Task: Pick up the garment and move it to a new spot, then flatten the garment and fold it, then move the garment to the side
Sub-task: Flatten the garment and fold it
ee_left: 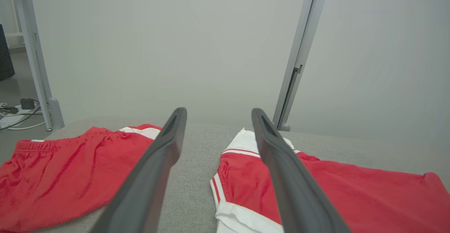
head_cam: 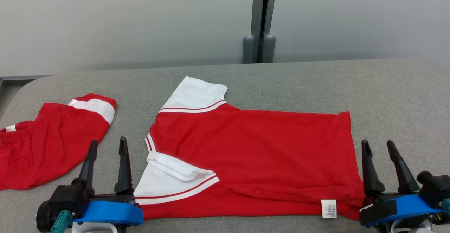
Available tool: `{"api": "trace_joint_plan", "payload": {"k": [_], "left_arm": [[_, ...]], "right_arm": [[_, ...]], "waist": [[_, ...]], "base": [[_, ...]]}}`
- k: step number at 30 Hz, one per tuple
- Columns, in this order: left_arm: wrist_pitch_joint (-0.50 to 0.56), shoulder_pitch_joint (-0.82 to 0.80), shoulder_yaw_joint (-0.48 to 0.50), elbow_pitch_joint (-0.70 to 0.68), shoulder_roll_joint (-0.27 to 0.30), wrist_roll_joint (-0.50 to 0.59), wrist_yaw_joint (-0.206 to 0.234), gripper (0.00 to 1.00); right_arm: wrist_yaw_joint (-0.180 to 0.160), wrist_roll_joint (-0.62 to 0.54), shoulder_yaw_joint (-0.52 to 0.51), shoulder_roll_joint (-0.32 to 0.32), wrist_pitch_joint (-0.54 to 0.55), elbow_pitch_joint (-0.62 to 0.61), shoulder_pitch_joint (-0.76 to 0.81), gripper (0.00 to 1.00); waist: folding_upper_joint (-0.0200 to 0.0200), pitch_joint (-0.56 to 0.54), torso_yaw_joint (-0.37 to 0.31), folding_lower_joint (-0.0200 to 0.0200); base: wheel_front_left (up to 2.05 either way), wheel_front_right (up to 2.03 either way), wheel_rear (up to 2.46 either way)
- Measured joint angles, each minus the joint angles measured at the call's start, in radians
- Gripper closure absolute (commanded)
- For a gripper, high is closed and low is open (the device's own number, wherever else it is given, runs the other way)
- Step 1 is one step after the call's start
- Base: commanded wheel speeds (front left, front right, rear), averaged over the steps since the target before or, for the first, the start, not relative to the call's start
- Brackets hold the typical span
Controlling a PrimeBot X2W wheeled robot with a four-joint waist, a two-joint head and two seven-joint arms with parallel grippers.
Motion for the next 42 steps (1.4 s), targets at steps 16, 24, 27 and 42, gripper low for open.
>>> {"api": "trace_joint_plan", "payload": {"k": [16, 24, 27, 42], "left_arm": [[0.0, 0.035, 0.077, 0.031, -0.03, 0.121, -0.038, 0.0], [0.0, -0.116, 0.053, 0.095, 0.021, 0.146, -0.08, 0.0], [0.02, -0.258, 0.019, 0.15, 0.072, 0.139, -0.094, 0.0], [0.227, -0.889, -0.316, 0.32, 0.309, -0.119, -0.105, 0.0]], "right_arm": [[0.0, -0.074, 0.051, 0.025, -0.057, -0.043, 0.073, 0.0], [0.0, -0.095, 0.034, 0.018, -0.027, -0.061, -0.058, 0.0], [0.0, -0.103, 0.035, -0.026, 0.048, -0.061, -0.155, 0.0], [0.0, -0.062, 0.077, -0.091, 0.188, -0.08, -0.481, 0.0]], "waist": [[-0.0001, -0.042, 0.004, -0.0001], [0.0, 0.015, -0.013, -0.0001], [0.0, 0.057, -0.027, 0.0], [0.0, 0.355, -0.143, 0.0002]], "base": [[0.0, 0.0, 0.0], [0.0, 0.0, 0.0], [0.0, 0.0, 0.0], [0.0, 0.0, 0.0]]}}
